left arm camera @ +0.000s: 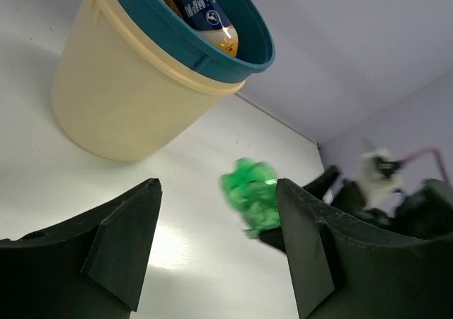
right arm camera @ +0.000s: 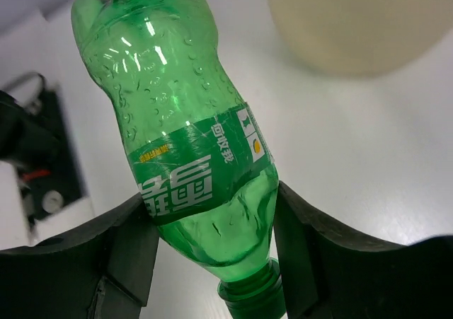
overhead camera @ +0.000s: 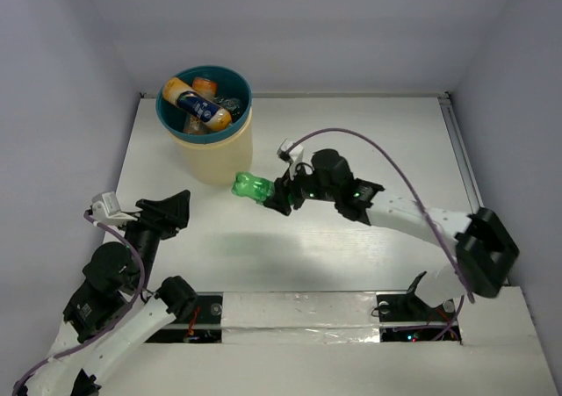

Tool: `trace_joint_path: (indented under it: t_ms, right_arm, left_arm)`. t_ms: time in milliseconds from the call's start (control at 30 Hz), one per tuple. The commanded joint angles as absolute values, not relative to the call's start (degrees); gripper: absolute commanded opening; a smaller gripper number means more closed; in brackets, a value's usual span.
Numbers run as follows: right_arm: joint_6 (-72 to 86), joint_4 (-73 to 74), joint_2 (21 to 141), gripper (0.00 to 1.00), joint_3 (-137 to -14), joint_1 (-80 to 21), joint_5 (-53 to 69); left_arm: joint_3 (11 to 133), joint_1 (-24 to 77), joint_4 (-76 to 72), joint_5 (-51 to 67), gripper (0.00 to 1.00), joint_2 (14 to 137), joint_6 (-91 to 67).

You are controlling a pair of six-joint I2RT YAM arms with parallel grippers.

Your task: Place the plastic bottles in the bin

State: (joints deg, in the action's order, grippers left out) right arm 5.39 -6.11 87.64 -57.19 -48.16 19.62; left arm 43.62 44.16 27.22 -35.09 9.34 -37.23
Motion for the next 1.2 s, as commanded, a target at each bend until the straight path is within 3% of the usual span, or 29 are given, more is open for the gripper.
trace_joint_path:
  t_ms: [0, 167, 500, 600, 833, 967, 1167]
  right_arm:
    - [7.6, -14.0, 78.1, 0.35, -59.0, -48.3, 19.3]
    - [9.1, -11.0, 82.7, 0.35, -77.7, -48.3, 9.7]
    - [7.6, 2.6, 112.6, 0.37, -124.0, -48.3, -8.0]
    - [7.7, 3.1, 118.8, 0.4, -131.6, -47.7, -9.6]
    - [9.1, 3.3, 126.6, 0.48, -138.6, -47.7, -11.2]
    - [9.4, 2.3, 126.1, 0.69, -136.2, -47.7, -11.4]
    - [9.5, -1.1, 122.1, 0.86, -131.4, -47.7, -11.7]
  left_arm:
    - [43.6, 44.3, 25.6, -36.3, 0.62, 7.6, -36.9]
    - [43.8, 44.3, 26.5, -36.7, 0.62, 7.9, -37.2]
    - [43.6, 44.3, 27.7, -36.8, 0.62, 7.3, -37.6]
    - [43.6, 44.3, 27.7, -36.8, 0.62, 7.0, -37.6]
    - [43.6, 44.3, 27.7, -36.7, 0.62, 7.1, -37.4]
    - [43.5, 44.3, 27.7, -36.7, 0.62, 6.9, -37.4]
    - [43.5, 44.3, 27.7, -36.8, 0.62, 7.0, -37.4]
